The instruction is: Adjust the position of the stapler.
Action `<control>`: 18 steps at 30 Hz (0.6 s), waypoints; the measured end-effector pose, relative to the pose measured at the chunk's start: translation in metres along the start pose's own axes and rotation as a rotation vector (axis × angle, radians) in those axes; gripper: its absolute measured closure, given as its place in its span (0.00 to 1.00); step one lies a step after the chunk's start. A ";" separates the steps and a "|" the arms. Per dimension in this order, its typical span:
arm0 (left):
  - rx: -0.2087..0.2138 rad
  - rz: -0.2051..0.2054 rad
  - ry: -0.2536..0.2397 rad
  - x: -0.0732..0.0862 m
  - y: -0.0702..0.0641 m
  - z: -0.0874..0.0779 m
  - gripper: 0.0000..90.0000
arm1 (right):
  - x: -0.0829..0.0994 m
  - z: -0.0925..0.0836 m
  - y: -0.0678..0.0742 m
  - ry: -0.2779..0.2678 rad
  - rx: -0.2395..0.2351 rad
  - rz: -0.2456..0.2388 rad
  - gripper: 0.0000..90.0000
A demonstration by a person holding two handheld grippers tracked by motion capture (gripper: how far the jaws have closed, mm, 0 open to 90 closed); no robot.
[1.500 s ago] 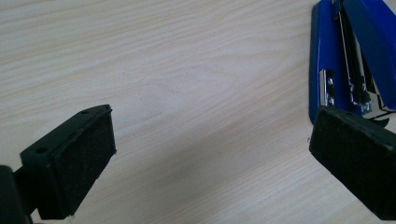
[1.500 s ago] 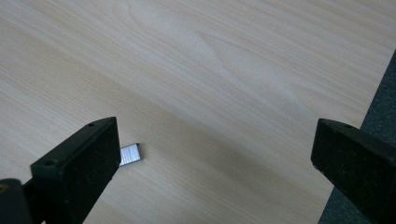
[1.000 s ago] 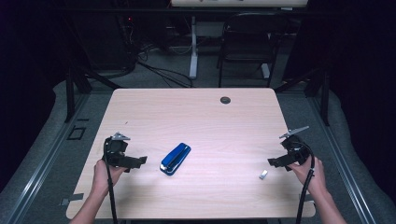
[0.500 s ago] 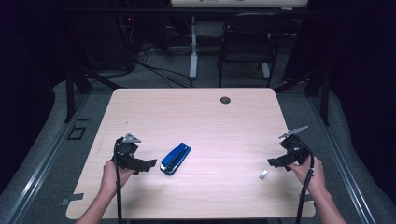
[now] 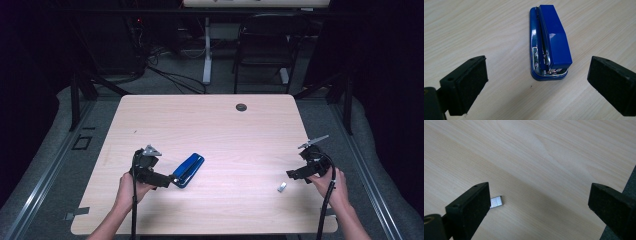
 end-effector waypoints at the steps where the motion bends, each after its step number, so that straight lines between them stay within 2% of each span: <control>1: -0.001 0.000 0.002 0.000 0.000 0.001 0.05 | 0.000 0.000 -0.001 0.005 0.008 -0.006 0.04; 4: 0.002 0.007 0.005 0.000 -0.002 0.002 0.10 | 0.000 0.000 -0.001 0.001 0.012 -0.005 0.05; 5: 0.002 0.014 0.007 -0.001 -0.003 0.003 0.16 | 0.000 0.001 -0.001 0.004 0.004 -0.005 0.05; 8: 0.009 0.020 0.010 -0.001 -0.005 0.005 0.18 | 0.001 0.001 -0.001 0.013 0.002 -0.010 0.05; 10: 0.026 0.044 0.025 -0.001 -0.010 0.008 0.23 | 0.001 0.001 -0.001 0.019 0.010 -0.015 0.05; 16: 0.045 0.069 0.043 -0.003 -0.015 0.016 0.35 | 0.001 0.002 -0.001 0.025 0.018 -0.019 0.05; 18: 0.047 0.074 0.055 -0.003 -0.018 0.022 0.37 | 0.000 0.003 -0.001 0.011 0.021 -0.015 0.06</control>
Point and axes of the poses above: each handheld gripper's, and its own axes: z roughly forward along the jaws, x roughly out of its underside, y roughly to its left, the point moved 9 cm from there along z, roughly forward along the jaws, and after that the axes turned 10 degrees about z, right-handed, at the moved point
